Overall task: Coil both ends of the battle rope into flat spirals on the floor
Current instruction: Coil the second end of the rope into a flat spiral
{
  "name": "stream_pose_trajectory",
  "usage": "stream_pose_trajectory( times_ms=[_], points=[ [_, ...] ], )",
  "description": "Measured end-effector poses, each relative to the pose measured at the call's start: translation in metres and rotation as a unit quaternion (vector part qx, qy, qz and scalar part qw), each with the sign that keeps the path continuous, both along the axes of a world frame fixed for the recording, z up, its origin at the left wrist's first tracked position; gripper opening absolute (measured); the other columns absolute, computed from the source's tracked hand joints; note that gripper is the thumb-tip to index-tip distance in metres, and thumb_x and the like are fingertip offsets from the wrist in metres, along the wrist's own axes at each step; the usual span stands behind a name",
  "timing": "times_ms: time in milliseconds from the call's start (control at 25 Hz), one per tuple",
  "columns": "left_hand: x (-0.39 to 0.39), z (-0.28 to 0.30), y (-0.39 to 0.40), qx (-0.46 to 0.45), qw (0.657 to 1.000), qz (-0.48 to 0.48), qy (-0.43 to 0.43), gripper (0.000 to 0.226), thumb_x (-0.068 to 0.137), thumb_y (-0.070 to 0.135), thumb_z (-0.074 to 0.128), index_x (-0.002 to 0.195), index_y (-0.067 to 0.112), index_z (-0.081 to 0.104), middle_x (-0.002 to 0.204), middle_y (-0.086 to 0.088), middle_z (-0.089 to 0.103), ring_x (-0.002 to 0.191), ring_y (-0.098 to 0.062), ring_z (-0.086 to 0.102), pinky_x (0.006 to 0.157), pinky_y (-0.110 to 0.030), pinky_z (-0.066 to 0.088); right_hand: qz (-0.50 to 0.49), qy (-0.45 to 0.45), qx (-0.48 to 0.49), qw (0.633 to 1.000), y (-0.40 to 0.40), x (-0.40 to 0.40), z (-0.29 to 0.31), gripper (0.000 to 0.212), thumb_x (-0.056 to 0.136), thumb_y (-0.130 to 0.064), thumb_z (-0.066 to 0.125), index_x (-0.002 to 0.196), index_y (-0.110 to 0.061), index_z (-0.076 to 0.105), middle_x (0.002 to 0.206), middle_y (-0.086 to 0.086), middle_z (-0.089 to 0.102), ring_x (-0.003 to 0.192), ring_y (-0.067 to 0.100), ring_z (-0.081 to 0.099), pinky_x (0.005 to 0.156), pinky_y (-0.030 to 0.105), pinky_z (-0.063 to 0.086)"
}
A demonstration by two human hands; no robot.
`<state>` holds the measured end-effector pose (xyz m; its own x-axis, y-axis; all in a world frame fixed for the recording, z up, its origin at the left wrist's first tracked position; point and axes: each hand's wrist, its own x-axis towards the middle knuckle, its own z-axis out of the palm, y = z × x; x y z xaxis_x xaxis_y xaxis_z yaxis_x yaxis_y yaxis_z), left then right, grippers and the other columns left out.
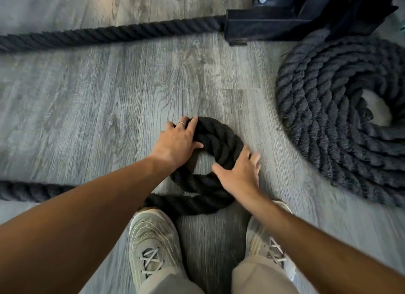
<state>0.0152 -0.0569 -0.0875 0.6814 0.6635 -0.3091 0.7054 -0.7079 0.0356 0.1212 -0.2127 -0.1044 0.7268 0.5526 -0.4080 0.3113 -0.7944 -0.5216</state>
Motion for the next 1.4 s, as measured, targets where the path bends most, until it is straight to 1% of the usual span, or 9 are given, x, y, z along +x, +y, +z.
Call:
stream_pose_trajectory(
  times_ms=[160,360,520,680,840,960,1120,1240,1400],
  points=[
    [-0.011,0.008,0.001,0.047,0.991,0.112,0.054,0.090,0.098,0.064,0.035,0.155,-0.001,0.014,0.154,-0.026,0.034,0.131,-0.043,0.046,0.105,-0.045,0.041,0.224,0.009,-0.049,0.973,0.057,0.057,0.013,0.110,0.073,-0.050,0.080,0.160,-0.022,0.020,0.161,0.012,0.021,0.146,0.037,0.026,0.116,0.048,0.033],
    [-0.032,0.017,-0.031,-0.040,0.971,0.223,0.077,0.101,0.088,0.079,0.037,0.158,0.010,0.012,0.147,-0.025,0.046,0.122,-0.039,0.059,0.088,-0.044,0.050,0.431,-0.023,-0.082,0.898,0.100,0.081,0.034,0.110,0.072,-0.048,0.080,0.161,-0.037,0.016,0.154,-0.002,0.028,0.141,0.032,0.029,0.112,0.052,0.035],
    [-0.025,0.026,-0.021,-0.019,0.976,0.193,0.103,0.084,0.087,0.080,0.040,0.131,0.008,0.038,0.117,-0.015,0.065,0.108,-0.033,0.065,0.069,-0.037,0.042,0.177,-0.086,-0.053,0.979,0.040,0.037,0.016,0.123,0.066,-0.073,0.074,0.160,-0.035,0.003,0.162,0.008,0.013,0.146,0.038,0.016,0.115,0.057,0.021],
    [-0.017,0.032,-0.005,-0.045,0.968,0.189,0.156,0.094,0.075,0.088,0.048,0.136,0.018,0.033,0.108,-0.009,0.062,0.109,-0.032,0.063,0.072,-0.038,0.049,-0.048,-0.054,-0.048,0.996,-0.004,-0.011,0.002,0.120,0.066,-0.071,0.070,0.156,-0.018,0.012,0.144,0.013,0.031,0.131,0.037,0.030,0.104,0.055,0.035],
    [-0.001,0.037,0.017,-0.080,0.985,0.097,0.122,0.111,0.076,0.082,0.055,0.159,0.036,-0.003,0.164,-0.017,0.020,0.143,-0.042,0.033,0.108,-0.053,0.042,-0.028,-0.043,-0.002,0.999,0.004,-0.004,0.000,0.117,0.071,-0.058,0.075,0.158,-0.011,0.012,0.141,0.014,0.030,0.127,0.037,0.031,0.103,0.051,0.038],
    [0.000,0.030,0.027,-0.116,0.991,0.029,0.057,0.088,0.092,0.071,0.044,0.158,0.044,-0.007,0.160,-0.023,0.025,0.132,-0.046,0.047,0.108,-0.052,0.042,0.065,-0.016,-0.024,0.997,0.021,0.013,0.004,0.118,0.072,-0.055,0.078,0.159,-0.013,0.010,0.147,0.014,0.026,0.133,0.039,0.027,0.111,0.053,0.034],
    [-0.018,0.014,0.017,-0.098,0.976,0.184,0.059,0.091,0.093,0.075,0.030,0.159,0.028,-0.011,0.156,-0.037,0.024,0.126,-0.053,0.051,0.102,-0.053,0.043,0.306,-0.053,-0.070,0.948,0.092,0.076,0.035,0.119,0.073,-0.056,0.079,0.162,-0.022,0.008,0.161,0.010,0.018,0.147,0.040,0.020,0.115,0.054,0.030],
    [-0.020,0.004,-0.005,-0.104,0.956,0.268,0.053,0.100,0.091,0.078,0.024,0.158,0.017,-0.018,0.138,-0.031,0.054,0.115,-0.044,0.061,0.096,-0.046,0.044,0.442,-0.129,-0.074,0.885,0.117,0.097,0.053,0.112,0.072,-0.064,0.078,0.161,-0.030,0.020,0.160,0.003,0.028,0.146,0.032,0.023,0.115,0.055,0.026],
    [-0.014,0.008,-0.008,-0.125,0.942,0.307,0.049,0.100,0.092,0.076,0.032,0.158,0.013,-0.009,0.148,-0.034,0.040,0.093,-0.039,0.066,0.071,-0.039,0.048,0.161,-0.108,-0.095,0.976,0.060,0.051,0.022,0.132,0.063,-0.067,0.083,0.160,-0.031,0.000,0.159,0.011,0.015,0.143,0.039,0.018,0.112,0.060,0.025]
  ],
)
